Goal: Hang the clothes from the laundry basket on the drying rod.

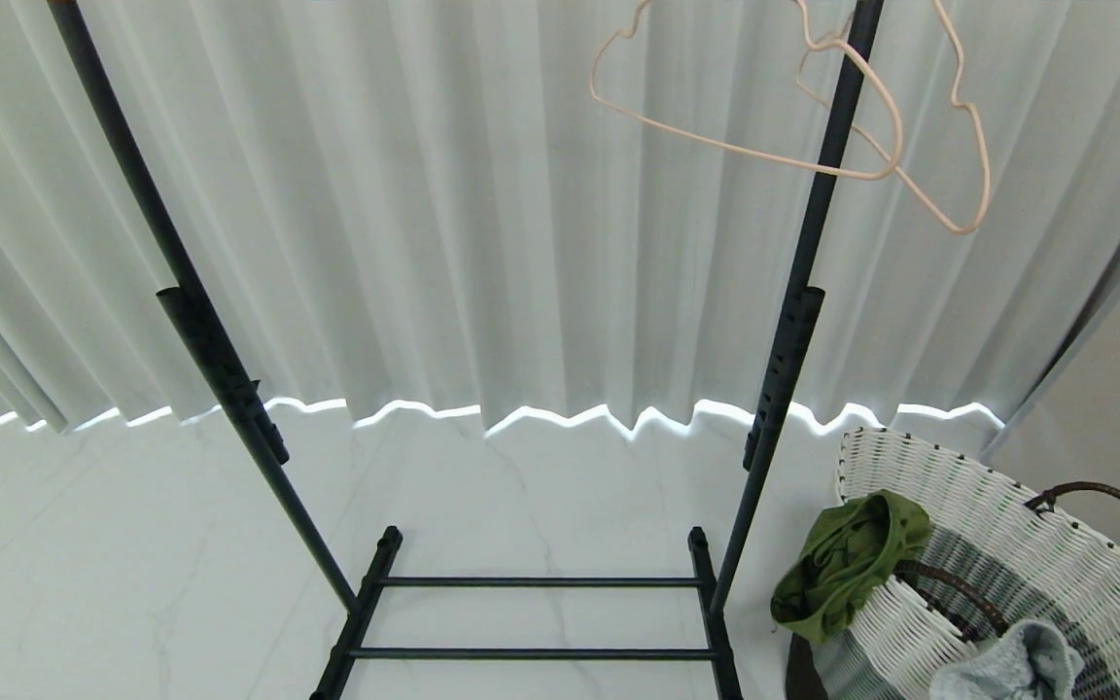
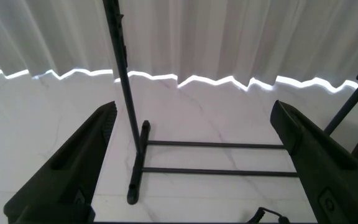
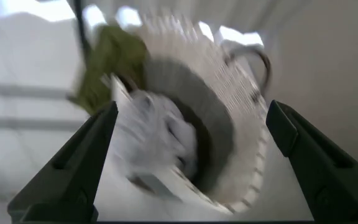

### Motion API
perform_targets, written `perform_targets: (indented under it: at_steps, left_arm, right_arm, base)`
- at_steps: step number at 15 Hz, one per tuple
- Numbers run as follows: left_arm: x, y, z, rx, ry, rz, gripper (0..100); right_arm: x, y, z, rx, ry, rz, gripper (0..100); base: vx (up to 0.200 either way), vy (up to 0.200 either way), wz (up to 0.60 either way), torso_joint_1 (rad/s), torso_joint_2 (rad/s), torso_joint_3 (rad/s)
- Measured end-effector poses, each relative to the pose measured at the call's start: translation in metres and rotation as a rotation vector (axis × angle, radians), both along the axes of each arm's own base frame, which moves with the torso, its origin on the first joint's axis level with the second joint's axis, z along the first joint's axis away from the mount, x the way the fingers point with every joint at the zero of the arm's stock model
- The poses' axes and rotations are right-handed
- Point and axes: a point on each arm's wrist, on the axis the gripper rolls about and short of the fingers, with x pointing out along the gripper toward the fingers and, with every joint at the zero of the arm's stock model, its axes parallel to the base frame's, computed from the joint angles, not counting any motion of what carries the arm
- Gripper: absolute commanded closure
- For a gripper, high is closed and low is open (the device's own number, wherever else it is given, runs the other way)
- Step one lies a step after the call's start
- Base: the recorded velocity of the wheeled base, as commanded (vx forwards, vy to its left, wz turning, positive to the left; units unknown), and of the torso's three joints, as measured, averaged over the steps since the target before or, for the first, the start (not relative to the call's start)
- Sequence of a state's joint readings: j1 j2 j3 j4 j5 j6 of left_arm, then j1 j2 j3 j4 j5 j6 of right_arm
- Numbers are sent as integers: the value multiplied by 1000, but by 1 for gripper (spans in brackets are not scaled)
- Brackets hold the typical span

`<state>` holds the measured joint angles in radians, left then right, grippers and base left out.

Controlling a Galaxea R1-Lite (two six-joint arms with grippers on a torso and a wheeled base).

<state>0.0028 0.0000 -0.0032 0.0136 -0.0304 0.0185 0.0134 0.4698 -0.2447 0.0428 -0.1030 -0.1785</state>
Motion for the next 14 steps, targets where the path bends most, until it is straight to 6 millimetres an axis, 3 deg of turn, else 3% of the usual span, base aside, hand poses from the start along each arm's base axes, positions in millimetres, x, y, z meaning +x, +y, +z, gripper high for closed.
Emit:
perform_targets:
  at_steps: [6, 11, 14]
  left_arm:
    - [0, 0, 0, -1, 0, 0, 0]
    - [0, 0, 0, -3, 0, 1, 0]
    - [0, 0, 0, -3, 0, 1, 0]
  right_arm:
    - [84, -4, -7, -128, 335, 26, 0]
    - [120, -7, -33, -117, 525, 53, 0]
    - [142, -10, -44, -119, 532, 36, 0]
  base:
    - [0, 0, 0, 0, 0, 0]
    - [0, 0, 0, 0, 0, 0]
    - [0, 0, 0, 0, 0, 0]
